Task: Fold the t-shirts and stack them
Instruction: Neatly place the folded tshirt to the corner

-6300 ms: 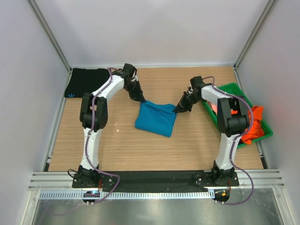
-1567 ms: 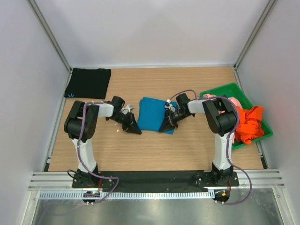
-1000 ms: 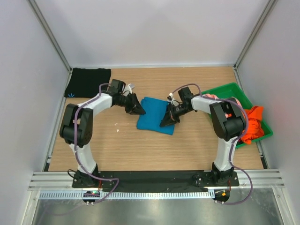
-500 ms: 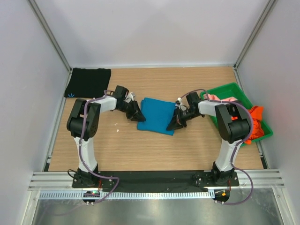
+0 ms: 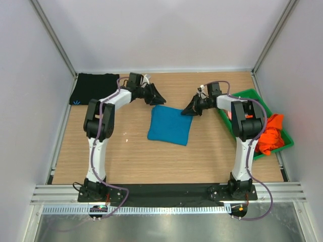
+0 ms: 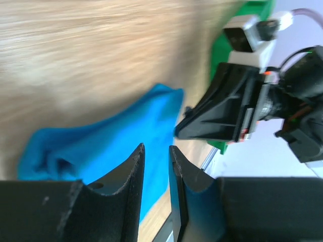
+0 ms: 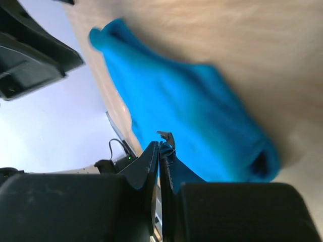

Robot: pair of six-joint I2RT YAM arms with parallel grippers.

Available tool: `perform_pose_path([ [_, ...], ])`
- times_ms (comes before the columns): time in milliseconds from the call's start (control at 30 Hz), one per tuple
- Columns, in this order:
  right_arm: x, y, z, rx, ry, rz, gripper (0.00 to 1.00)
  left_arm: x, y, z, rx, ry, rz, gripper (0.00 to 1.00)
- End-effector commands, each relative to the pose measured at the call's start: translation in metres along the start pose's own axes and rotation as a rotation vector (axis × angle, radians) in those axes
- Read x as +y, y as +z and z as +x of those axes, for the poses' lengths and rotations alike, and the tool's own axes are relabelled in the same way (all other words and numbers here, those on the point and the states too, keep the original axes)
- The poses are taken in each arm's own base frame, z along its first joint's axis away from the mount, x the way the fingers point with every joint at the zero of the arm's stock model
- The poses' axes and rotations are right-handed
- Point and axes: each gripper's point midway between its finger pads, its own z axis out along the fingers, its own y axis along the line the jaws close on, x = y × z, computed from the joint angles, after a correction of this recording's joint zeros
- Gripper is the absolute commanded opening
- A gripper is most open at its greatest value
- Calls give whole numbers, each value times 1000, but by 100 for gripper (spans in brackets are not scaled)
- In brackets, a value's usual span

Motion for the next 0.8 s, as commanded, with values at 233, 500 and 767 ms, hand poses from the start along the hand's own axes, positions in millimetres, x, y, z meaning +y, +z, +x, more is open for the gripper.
perform_pose_path([
  [233, -39, 7, -39, -42, 42, 48, 11, 59, 29, -3, 29, -95, -52, 26],
  [500, -1, -34, -31, -57, -50, 178, 14, 17, -6, -27, -25, 16, -47, 40],
  [767, 30, -77, 44, -59, -157, 374, 29, -8, -77, -25, -107, 292, -262, 57],
])
